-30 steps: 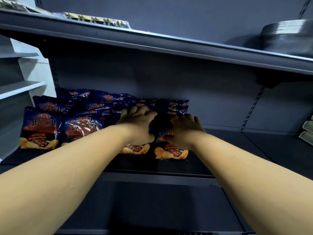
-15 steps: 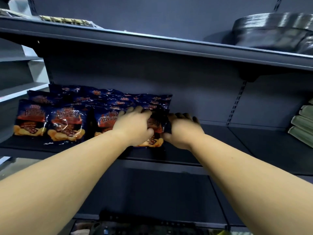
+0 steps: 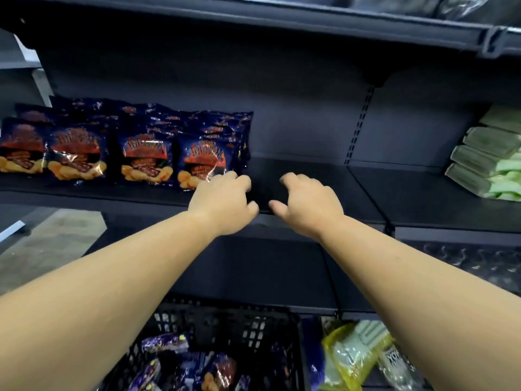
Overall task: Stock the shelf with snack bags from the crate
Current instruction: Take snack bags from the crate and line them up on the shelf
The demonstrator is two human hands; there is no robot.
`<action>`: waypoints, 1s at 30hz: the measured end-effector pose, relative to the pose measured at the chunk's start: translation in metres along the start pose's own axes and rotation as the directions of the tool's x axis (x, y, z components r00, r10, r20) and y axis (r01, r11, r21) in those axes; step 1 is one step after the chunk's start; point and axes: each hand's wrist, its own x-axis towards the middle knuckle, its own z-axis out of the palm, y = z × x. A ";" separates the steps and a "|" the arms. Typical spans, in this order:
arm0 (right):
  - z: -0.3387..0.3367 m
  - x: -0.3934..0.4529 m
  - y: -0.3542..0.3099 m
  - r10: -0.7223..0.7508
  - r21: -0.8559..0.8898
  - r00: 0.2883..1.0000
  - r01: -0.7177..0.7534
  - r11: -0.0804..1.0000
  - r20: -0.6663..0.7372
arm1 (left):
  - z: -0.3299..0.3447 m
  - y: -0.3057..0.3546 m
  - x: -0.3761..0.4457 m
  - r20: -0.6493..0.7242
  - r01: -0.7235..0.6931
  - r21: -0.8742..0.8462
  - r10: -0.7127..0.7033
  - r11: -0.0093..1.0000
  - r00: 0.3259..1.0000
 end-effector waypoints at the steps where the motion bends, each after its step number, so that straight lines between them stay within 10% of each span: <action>1: 0.004 -0.006 0.001 0.000 0.033 1.000 0.000 0.999 0.015 | 0.004 0.002 -0.006 0.012 0.004 -0.021 -0.004 1.000 1.000; 14: 0.138 -0.060 -0.010 0.041 0.099 0.911 -0.090 0.991 0.411 | 0.118 -0.040 -0.081 0.380 0.141 -0.066 -0.106 0.988 0.919; 30: 0.348 -0.161 -0.004 0.102 0.047 0.542 -0.254 0.966 0.834 | 0.308 -0.083 -0.177 0.795 0.280 -0.042 -0.137 0.959 0.591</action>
